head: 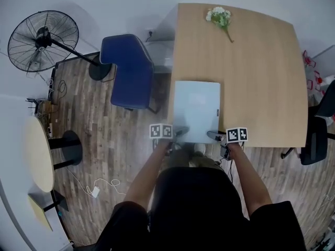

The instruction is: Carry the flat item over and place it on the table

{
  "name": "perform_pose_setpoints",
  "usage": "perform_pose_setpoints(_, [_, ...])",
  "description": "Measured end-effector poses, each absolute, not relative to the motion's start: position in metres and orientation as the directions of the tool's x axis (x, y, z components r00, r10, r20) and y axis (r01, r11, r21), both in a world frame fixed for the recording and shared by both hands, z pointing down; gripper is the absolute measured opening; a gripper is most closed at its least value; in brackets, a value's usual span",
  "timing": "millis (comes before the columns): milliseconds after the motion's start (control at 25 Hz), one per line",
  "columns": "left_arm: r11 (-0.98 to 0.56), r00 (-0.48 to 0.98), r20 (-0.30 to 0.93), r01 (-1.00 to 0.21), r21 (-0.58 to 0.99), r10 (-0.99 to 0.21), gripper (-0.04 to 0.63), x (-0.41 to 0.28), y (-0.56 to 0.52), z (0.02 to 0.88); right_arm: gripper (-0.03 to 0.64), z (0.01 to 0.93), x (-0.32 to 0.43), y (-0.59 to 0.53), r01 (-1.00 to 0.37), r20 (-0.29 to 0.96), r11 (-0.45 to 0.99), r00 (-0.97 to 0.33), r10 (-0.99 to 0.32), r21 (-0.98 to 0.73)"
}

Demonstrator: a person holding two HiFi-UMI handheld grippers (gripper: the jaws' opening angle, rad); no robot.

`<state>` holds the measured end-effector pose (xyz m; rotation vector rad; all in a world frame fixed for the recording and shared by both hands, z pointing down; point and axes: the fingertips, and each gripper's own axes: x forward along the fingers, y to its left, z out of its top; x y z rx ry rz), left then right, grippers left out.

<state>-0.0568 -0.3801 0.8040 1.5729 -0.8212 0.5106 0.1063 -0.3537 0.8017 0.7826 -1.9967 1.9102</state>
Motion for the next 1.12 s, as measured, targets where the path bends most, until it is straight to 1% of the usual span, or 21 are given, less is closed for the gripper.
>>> perform_pose_setpoints(200, [-0.042,0.657,0.711,-0.741,0.67,-0.251,0.472,-0.057,-0.377,0.792,0.36,0.79,0.119,-0.348,-0.568,0.551,0.013,-0.804,-0.225,-0.823])
perform_pose_setpoints(360, [-0.082,0.678,0.662,-0.716,0.694,-0.319,0.472,-0.061,-0.374,0.762,0.36,0.765,0.129,-0.35,-0.59,0.542,0.086,-0.783,-0.306,-0.803])
perform_pose_setpoints(440, [-0.128,0.687,0.623,-0.703,0.699,-0.373,0.464,-0.064,-0.37,0.739,0.332,0.749,0.133,-0.351,-0.605,0.53,0.13,-0.766,-0.364,-0.786])
perform_pose_setpoints(520, [-0.174,0.69,0.581,-0.696,0.697,-0.432,0.422,-0.067,-0.367,0.711,0.314,0.728,0.134,-0.352,-0.631,0.521,0.171,-0.74,-0.424,-0.757])
perform_pose_setpoints(640, [-0.24,0.684,0.512,-0.692,0.681,-0.52,0.398,-0.068,-0.361,0.668,0.262,0.693,0.135,-0.348,-0.683,0.509,0.223,-0.687,-0.519,-0.696])
perform_pose_setpoints(680, [-0.255,0.676,0.48,-0.691,0.677,-0.559,0.372,-0.069,-0.359,0.653,0.227,0.68,0.134,-0.347,-0.695,0.494,0.236,-0.671,-0.552,-0.679])
perform_pose_setpoints(720, [-0.262,0.664,0.448,-0.691,0.674,-0.599,0.313,-0.072,-0.359,0.639,0.189,0.667,0.132,-0.346,-0.7,0.473,0.25,-0.66,-0.583,-0.669])
perform_pose_setpoints(760, [-0.265,0.649,0.421,-0.693,0.671,-0.634,0.239,-0.075,-0.36,0.627,0.152,0.654,0.128,-0.347,-0.701,0.447,0.265,-0.654,-0.61,-0.663])
perform_pose_setpoints(800, [-0.268,0.635,0.402,-0.698,0.664,-0.66,0.189,-0.077,-0.361,0.617,0.12,0.641,0.124,-0.348,-0.701,0.422,0.279,-0.648,-0.634,-0.656])
perform_pose_setpoints(880, [-0.289,0.611,0.383,-0.722,0.629,-0.693,0.155,-0.079,-0.361,0.6,0.077,0.614,0.119,-0.349,-0.721,0.385,0.288,-0.612,-0.691,-0.63])
perform_pose_setpoints(1000, [-0.341,0.578,0.355,-0.767,0.544,-0.735,0.092,-0.082,-0.364,0.571,0.0,0.568,0.116,-0.353,-0.785,0.338,0.298,-0.53,-0.778,-0.544])
perform_pose_setpoints(1040, [-0.353,0.568,0.344,-0.778,0.519,-0.748,0.054,-0.083,-0.366,0.561,0.0,0.553,0.113,-0.354,-0.801,0.319,0.321,-0.52,-0.792,-0.505])
perform_pose_setpoints(1080, [-0.364,0.562,0.333,-0.786,0.5,-0.757,0.0,-0.085,-0.368,0.552,0.0,0.538,0.11,-0.355,-0.815,0.301,0.349,-0.515,-0.802,-0.463])
perform_pose_setpoints(1120, [-0.376,0.561,0.323,-0.79,0.485,-0.762,0.0,-0.085,-0.37,0.544,0.0,0.526,0.107,-0.356,-0.828,0.287,0.375,-0.512,-0.81,-0.417])
